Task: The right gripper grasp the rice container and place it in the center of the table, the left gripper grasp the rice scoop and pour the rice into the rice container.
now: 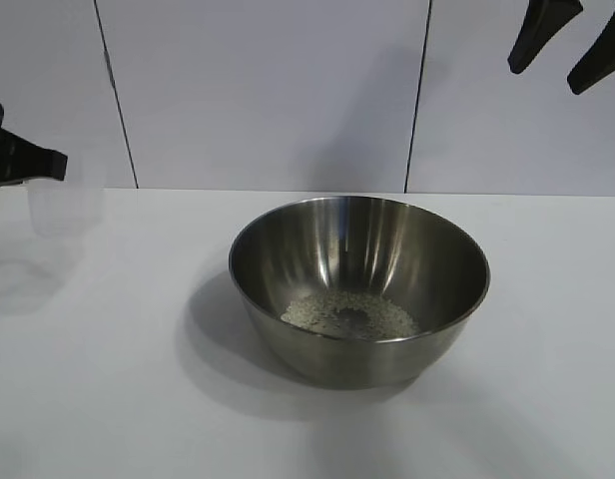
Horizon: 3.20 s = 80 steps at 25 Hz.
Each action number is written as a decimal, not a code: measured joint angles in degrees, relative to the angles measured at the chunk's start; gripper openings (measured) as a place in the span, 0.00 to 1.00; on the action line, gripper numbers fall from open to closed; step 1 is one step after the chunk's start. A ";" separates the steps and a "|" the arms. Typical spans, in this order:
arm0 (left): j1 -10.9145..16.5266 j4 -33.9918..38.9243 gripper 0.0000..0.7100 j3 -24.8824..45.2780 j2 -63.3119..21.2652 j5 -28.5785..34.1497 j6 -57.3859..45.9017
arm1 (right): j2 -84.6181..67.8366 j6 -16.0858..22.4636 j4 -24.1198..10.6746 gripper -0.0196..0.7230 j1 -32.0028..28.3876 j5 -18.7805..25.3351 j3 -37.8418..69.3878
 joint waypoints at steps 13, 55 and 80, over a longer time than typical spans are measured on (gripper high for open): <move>-0.12 18.23 0.01 5.67 11.28 -21.60 -23.88 | 0.00 0.00 0.00 0.58 0.00 -0.16 0.00; -0.16 28.20 0.58 7.19 21.69 -29.21 -23.84 | 0.00 0.00 0.07 0.58 0.00 -0.79 0.00; -1.80 27.19 0.58 -21.11 -11.18 52.38 -40.88 | 0.00 0.00 0.07 0.58 0.00 0.72 0.00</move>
